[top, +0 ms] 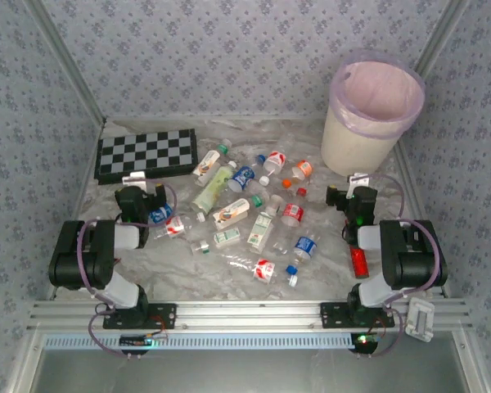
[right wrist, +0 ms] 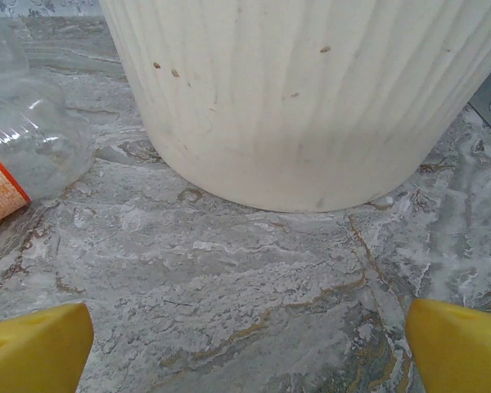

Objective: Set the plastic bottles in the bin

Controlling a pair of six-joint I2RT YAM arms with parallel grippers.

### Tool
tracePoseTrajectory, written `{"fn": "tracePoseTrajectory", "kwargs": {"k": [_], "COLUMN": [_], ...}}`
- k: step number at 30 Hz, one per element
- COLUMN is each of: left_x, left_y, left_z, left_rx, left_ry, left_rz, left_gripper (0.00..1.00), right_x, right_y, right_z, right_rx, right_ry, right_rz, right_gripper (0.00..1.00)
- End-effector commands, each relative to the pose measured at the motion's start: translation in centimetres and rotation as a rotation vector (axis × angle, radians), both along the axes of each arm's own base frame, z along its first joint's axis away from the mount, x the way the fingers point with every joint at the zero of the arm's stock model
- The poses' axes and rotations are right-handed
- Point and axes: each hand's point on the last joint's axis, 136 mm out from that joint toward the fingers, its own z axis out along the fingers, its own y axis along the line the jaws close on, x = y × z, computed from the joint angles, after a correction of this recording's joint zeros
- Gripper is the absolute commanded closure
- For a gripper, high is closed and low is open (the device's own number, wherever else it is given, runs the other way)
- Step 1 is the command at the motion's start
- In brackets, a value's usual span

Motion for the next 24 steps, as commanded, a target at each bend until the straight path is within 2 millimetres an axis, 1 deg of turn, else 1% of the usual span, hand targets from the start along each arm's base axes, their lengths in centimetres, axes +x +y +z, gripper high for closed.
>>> {"fn": "tracePoseTrajectory", "kwargs": {"k": [1, 24], "left_x": [0.53, 0.65], "left_y": [-0.12, -0.08], "left_z": [0.63, 0.53], "left_rx": [-0.011, -0.032], "left_ry": [-0.019, -0.012], "left_rz": [-0.009, -0.021], "left_gripper": [0.01, 0.01], "right_x": [0.48, 0.55], "right_y": [-0.15, -0.24], "right_z": [0.63, 0.64], "right_rx": [-0.013, -0.007], "right_ry": [-0.010, -0.008], "right_rz": [0.001, 0.000], "right_gripper": [0.00, 0.00]}}
